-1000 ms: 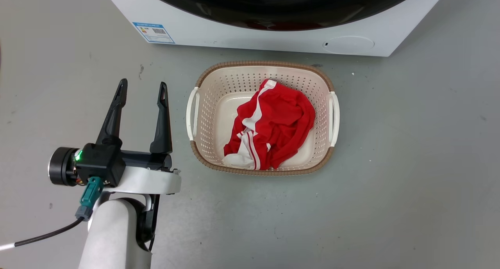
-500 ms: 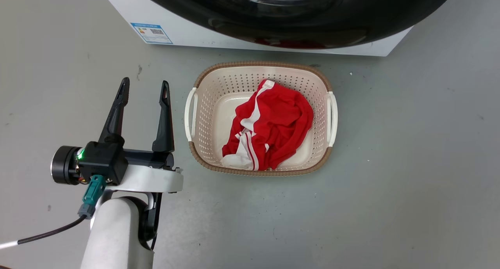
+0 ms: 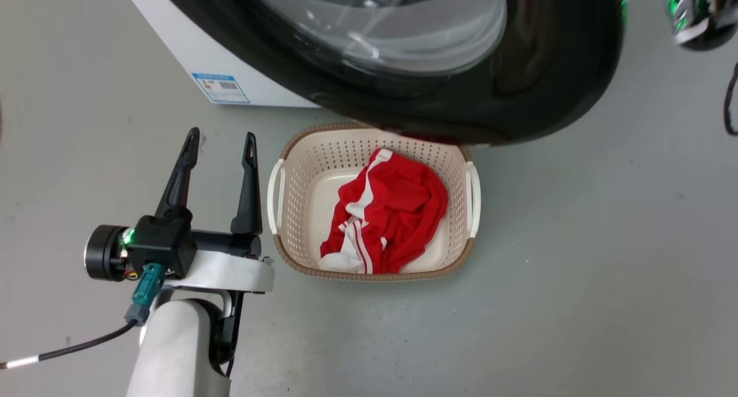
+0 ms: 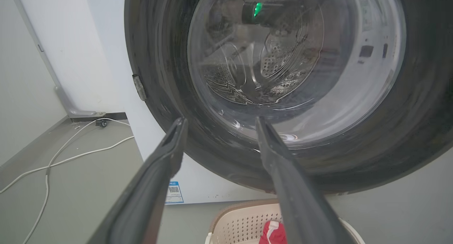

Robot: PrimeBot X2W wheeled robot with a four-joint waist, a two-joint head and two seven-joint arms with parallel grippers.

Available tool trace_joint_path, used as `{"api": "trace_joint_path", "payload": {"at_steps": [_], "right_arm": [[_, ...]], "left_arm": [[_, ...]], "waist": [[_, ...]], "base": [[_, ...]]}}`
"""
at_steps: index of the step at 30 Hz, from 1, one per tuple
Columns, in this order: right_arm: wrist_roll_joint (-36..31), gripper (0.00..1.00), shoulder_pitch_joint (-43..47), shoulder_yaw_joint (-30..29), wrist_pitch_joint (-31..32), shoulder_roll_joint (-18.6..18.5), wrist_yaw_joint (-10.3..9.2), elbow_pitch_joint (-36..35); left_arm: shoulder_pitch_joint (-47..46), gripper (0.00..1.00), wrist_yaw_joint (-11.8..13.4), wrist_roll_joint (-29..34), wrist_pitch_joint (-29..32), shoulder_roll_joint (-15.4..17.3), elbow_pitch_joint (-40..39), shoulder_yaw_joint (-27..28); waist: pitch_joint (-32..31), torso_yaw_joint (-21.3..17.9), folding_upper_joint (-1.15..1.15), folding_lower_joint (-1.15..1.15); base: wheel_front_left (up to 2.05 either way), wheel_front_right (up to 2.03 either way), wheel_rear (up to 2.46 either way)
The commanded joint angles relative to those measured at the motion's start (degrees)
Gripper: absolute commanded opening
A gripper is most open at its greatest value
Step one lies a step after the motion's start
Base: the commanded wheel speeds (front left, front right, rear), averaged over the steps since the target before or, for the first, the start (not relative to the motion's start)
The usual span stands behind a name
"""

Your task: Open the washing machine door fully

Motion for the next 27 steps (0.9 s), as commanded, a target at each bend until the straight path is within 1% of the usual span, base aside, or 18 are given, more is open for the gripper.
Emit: {"api": "trace_joint_path", "payload": {"at_steps": [1, 16, 23, 24, 27], "right_arm": [[0.4, 0.00, 1.7, 0.2, 0.6, 0.6, -0.01, -0.6], [3.4, 0.00, 17.5, 1.2, 2.8, 5.1, -0.01, -10.9], [4.2, 0.00, 22.5, 2.4, 2.3, 7.7, -0.01, -14.3], [4.6, 0.00, 23.7, 2.6, 2.1, 8.8, -0.01, -15.1], [5.0, 0.00, 25.6, 3.1, 1.9, 10.0, -0.01, -16.0]], "left_arm": [[0.6, 1.00, -0.2, 0.2, -0.2, 0.0, 0.2, -0.1], [5.0, 1.00, -0.8, 0.7, -0.2, 0.0, 3.3, -2.0], [6.6, 1.00, -0.7, 0.2, -0.2, -0.1, 4.2, -2.9], [6.9, 1.00, -0.7, 0.1, -0.2, -0.1, 4.5, -2.9], [7.2, 1.00, -0.7, -0.1, -0.2, -0.1, 4.7, -3.1]], "waist": [[-1.3, -0.3, 0.00, 0.00], [-10.9, -1.3, 0.00, 0.00], [-13.4, -1.1, 0.00, 0.00], [-13.9, -1.1, 0.00, 0.00], [-14.8, -0.9, 0.00, 0.00]], "base": [[0.00, 0.00, 0.00], [0.00, 0.00, 0.00], [0.00, 0.00, 0.00], [0.00, 0.00, 0.00], [0.00, 0.00, 0.00]]}}
